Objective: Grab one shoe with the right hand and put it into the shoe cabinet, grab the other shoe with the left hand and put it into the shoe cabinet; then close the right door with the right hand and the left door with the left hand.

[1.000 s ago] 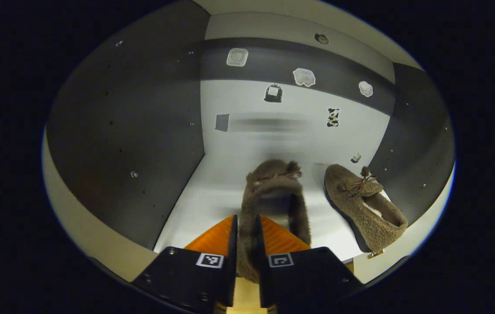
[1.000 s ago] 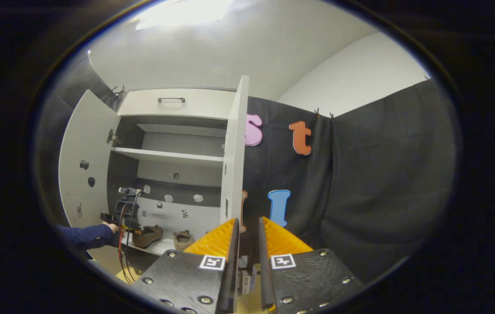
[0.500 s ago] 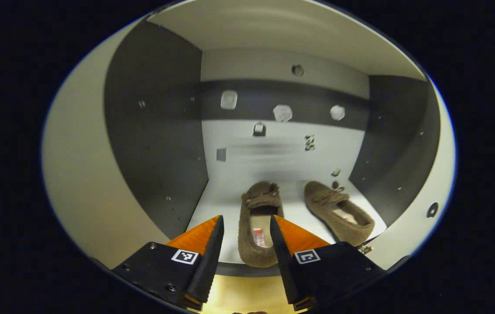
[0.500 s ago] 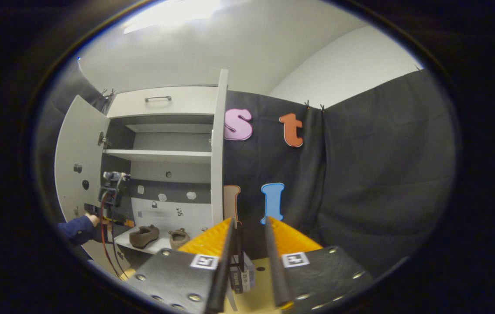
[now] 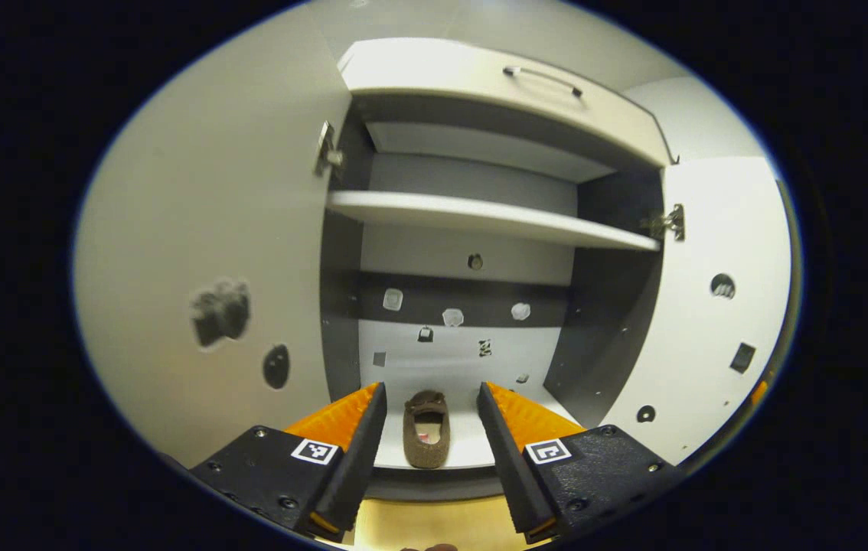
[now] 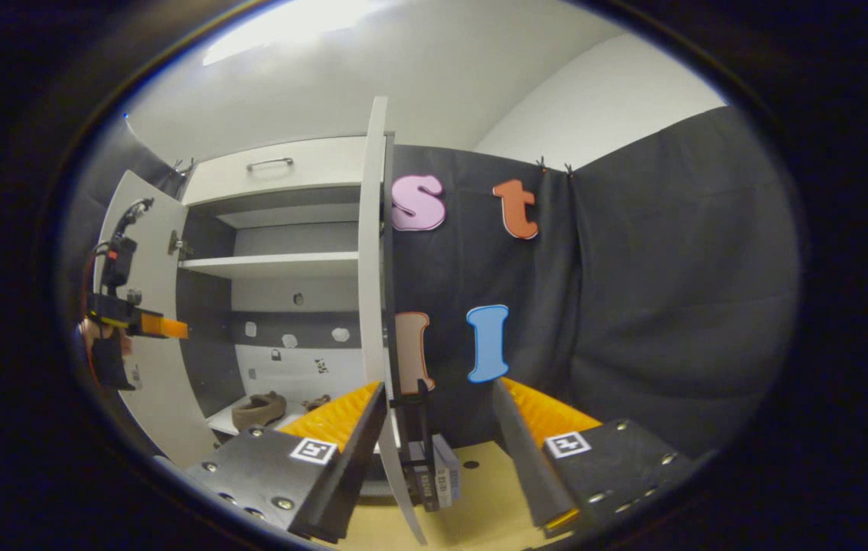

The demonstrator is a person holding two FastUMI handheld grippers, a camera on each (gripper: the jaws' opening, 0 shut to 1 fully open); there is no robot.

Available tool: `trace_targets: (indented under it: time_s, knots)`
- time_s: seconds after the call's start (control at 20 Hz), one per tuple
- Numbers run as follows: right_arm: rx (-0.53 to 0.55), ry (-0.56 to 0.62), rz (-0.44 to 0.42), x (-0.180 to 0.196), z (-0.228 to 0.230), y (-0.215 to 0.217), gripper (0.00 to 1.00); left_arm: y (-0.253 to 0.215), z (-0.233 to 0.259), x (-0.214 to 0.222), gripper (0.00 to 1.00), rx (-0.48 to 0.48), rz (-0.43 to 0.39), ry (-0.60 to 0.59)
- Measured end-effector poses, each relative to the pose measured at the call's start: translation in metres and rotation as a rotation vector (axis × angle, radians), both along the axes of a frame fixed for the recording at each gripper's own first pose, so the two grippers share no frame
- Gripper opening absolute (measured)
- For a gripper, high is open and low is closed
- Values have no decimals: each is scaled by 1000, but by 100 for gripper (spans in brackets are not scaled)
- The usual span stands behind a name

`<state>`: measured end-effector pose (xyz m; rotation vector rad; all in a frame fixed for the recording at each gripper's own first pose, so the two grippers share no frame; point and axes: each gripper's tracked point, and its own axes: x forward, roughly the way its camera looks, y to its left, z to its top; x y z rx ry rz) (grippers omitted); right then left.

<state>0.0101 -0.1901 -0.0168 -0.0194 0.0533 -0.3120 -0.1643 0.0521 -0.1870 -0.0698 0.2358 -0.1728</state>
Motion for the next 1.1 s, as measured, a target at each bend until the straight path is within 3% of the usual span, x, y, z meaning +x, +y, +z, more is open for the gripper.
trace_targets:
  time_s: [0.05,0.15,0.2,0.3,0.4,0.6,0.7,0.75,0.85,1.0,1.1]
  knots:
    - [-3,-1,-4,3,0,-1,88,4,11,-12,72,-8,-1,-19]
    - [-10,-7,-11,5,-1,-2,82,12,29,-34,74,-13,-7,-53]
    - [-9,-4,-5,6,-2,0,88,15,37,-45,74,-7,-10,-66]
    - [-8,-3,2,9,-4,1,89,20,47,-62,77,5,-19,-89]
    - [-26,-13,7,10,-3,1,89,28,54,-78,71,14,-15,-99]
    - [-50,-30,-42,8,3,-18,89,41,59,-102,74,13,-11,-97]
    - [-35,-13,-40,12,-3,-22,86,51,59,-106,71,25,8,-98]
    - [-21,-2,-30,16,-6,-21,86,59,61,-112,77,28,20,-103]
    - [-15,14,-33,20,-12,-22,92,71,65,-123,74,25,41,-108]
    - [2,23,0,22,-14,-12,91,93,70,-135,77,41,89,-118]
    - [9,23,14,25,-15,-7,85,110,73,-142,73,56,130,-125]
